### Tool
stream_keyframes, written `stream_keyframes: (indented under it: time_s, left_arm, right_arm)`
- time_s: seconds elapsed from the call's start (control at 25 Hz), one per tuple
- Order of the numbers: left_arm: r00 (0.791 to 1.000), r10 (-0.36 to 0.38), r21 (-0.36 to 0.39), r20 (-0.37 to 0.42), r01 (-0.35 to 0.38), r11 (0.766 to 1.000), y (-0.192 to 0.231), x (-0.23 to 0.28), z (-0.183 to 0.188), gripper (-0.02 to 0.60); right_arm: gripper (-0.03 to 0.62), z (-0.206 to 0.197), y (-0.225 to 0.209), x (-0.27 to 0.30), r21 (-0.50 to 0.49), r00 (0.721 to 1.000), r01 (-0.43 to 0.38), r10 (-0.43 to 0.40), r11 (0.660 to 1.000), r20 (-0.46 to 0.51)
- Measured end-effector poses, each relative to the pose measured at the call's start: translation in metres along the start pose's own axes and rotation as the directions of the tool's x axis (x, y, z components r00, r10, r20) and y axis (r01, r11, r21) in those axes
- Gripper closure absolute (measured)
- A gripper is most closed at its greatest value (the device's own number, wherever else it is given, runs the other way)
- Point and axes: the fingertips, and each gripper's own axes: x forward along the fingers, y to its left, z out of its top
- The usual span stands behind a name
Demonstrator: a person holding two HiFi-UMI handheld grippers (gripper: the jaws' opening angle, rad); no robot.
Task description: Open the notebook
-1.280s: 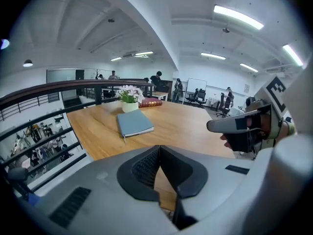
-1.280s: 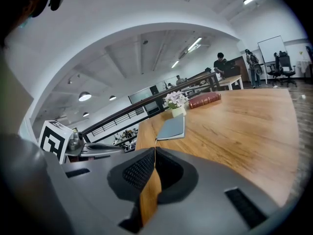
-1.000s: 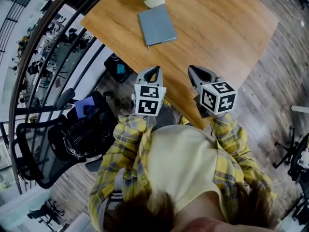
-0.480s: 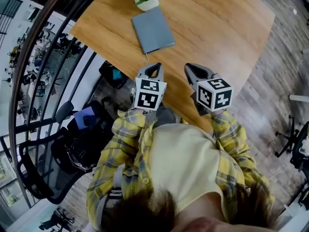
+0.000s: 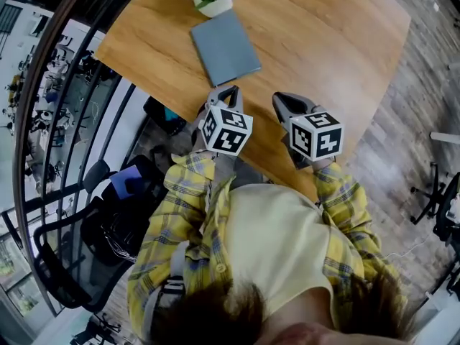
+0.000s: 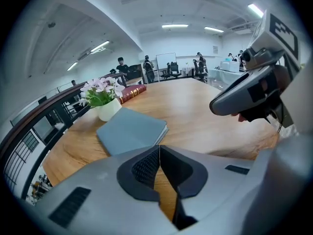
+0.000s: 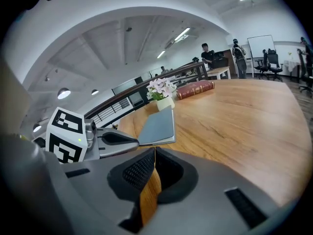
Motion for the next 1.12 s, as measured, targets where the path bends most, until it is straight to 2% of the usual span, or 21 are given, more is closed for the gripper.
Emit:
stream_keyframes:
  time_s: [0.16, 0.32, 0.52, 0.96, 1.12]
  left_arm:
    - [0.999, -0.026, 0.033, -0.02, 0.026, 0.999, 0.004, 0.011, 0.001, 0.571]
    - [0.999, -0.011, 0.122, -0.033, 0.015, 0.992, 0.009, 0.023, 0.004, 0.571]
    - [0.999, -0.001, 0.246, -0.045, 0.012, 0.969, 0.011, 0.034, 0.008, 0.57]
    - [0.995, -0.003, 0.389, -0.098, 0.041, 0.92, 0.005, 0.049, 0.01, 0.531]
    - [0.994, 0.03, 0.458, -0.102, 0.02, 0.889, 0.003, 0.055, 0.012, 0.524]
  right_arm:
    - [0.528, -0.001, -0.004, 0.011, 0.014, 1.0, 0.002, -0.002, 1.0, -0.019]
    - [0.528, -0.002, -0.01, 0.022, 0.026, 0.999, 0.0, 0.001, 1.0, -0.033]
    - [0.528, -0.004, -0.013, 0.029, 0.046, 0.999, -0.003, 0.005, 0.999, -0.042]
    - [0.528, -0.004, -0.024, 0.032, 0.074, 0.999, 0.016, -0.012, 0.997, -0.05]
    - [0.528, -0.006, -0.026, 0.034, 0.081, 0.999, 0.017, -0.012, 0.997, -0.052]
